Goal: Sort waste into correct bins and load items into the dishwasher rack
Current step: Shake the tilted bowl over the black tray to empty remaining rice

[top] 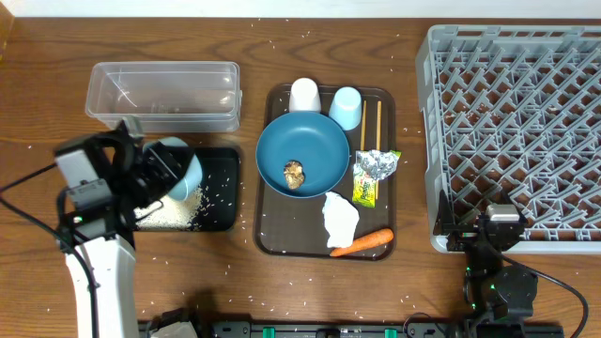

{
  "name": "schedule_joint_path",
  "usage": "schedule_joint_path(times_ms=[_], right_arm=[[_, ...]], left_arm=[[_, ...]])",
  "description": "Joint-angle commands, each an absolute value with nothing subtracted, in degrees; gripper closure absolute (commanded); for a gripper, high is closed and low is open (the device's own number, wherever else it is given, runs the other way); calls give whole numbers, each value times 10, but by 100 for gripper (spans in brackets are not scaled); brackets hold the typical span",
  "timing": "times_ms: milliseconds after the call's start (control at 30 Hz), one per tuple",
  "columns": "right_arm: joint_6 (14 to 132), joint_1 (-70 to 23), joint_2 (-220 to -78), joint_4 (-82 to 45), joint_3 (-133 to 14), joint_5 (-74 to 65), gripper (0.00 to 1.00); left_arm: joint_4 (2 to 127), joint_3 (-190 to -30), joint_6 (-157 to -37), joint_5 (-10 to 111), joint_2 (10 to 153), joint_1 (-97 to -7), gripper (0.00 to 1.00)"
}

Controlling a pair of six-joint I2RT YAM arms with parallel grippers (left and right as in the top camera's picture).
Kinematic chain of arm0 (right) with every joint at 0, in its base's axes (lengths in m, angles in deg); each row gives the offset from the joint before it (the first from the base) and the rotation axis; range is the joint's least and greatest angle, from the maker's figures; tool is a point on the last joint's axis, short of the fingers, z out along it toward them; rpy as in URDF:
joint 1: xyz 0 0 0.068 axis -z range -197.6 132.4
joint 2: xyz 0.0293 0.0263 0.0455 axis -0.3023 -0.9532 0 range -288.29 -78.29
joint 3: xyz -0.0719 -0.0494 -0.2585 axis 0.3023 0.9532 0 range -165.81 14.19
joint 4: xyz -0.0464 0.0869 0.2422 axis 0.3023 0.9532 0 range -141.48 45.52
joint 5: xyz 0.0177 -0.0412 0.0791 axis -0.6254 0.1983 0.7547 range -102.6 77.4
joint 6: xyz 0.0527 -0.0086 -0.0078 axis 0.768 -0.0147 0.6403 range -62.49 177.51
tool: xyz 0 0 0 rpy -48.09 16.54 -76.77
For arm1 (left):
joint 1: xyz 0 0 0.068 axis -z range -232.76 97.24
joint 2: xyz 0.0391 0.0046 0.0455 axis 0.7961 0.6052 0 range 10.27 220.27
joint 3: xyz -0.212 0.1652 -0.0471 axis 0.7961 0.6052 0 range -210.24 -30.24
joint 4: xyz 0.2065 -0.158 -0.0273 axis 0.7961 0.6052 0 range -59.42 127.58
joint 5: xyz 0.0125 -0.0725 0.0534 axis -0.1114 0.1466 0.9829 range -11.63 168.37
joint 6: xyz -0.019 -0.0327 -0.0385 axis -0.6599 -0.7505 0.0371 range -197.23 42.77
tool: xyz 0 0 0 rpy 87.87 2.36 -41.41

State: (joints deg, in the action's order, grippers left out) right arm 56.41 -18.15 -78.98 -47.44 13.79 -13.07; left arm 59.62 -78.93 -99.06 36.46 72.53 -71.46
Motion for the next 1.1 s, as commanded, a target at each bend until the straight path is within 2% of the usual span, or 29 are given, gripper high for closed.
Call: schedule_joint_path(times_ms=[0, 133, 467, 700, 933, 1067], right_arm=[[560, -184, -786, -472, 139, -132, 1], [560, -184, -786, -472, 139, -132, 1], [560, -184, -786, -472, 139, -132, 1], [560, -184, -786, -472, 139, -132, 1], [559, -184, -786, -472, 139, -132, 1], [560, -184, -786, -472, 139, -132, 1]], left_arm=[[595, -796, -907, 512, 686, -676, 94], [584, -796, -908, 599, 672, -632, 94], [571, -796, -912, 587, 730, -603, 94], [512, -796, -1015, 416, 772, -604, 94], [439, -796, -1246, 197, 850, -622, 94], [395, -796, -1319, 87, 898, -673, 94]])
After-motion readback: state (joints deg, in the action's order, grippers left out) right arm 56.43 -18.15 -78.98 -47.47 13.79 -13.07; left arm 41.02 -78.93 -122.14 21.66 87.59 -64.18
